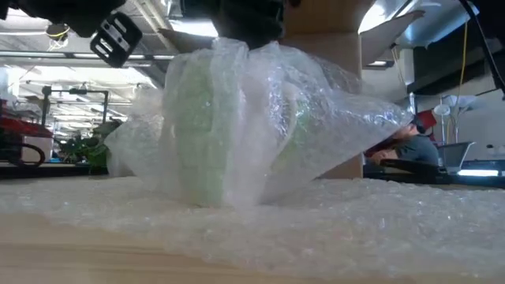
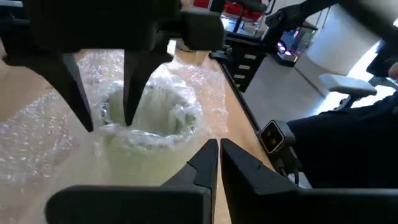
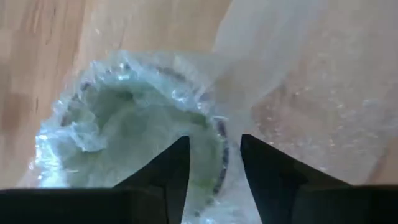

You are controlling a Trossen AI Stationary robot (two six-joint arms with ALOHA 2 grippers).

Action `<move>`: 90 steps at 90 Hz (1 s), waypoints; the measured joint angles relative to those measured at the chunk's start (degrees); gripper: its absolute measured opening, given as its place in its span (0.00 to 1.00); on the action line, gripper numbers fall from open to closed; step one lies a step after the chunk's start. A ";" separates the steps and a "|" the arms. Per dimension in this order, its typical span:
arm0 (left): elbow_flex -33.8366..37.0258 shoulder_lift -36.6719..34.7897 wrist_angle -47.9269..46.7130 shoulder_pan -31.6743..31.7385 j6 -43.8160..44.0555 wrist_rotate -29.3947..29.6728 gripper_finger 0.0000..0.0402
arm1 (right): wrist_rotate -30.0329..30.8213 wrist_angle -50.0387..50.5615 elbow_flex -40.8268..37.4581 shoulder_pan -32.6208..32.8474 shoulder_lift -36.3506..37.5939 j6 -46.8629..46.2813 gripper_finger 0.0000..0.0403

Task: Wrap mug
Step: Put the wrapped green mug into the cardboard box

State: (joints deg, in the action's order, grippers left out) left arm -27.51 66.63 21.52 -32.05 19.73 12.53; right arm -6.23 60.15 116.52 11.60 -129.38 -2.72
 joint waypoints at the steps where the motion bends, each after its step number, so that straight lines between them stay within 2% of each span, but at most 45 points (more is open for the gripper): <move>1: 0.00 0.00 0.00 -0.15 0.00 0.19 0.00 | 0.00 -0.34 -0.44 0.00 0.00 0.00 0.33; 14: 0.00 0.00 0.04 -1.80 0.90 2.42 0.00 | -0.41 -1.12 -3.23 -0.08 0.20 -1.16 0.28; 25: 0.00 0.00 0.17 -3.25 1.11 4.07 0.00 | -0.99 -0.76 -3.06 -0.18 0.13 -1.35 0.09; 30: 0.00 0.00 0.26 -3.78 1.38 4.83 0.00 | -2.09 -0.21 -2.21 -0.01 0.11 -0.79 0.04; 67: 0.00 0.00 -3.24 -6.25 4.72 8.02 0.00 | -2.15 3.74 5.08 2.58 -0.33 -1.55 0.01; 90: -0.02 0.00 -8.57 -7.76 9.20 11.12 0.00 | 1.17 8.84 15.10 5.05 -0.31 -1.46 0.00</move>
State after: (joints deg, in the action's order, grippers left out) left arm -27.53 66.63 12.95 -39.81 28.93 23.66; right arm -5.06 68.99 131.62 16.64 -129.69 -4.19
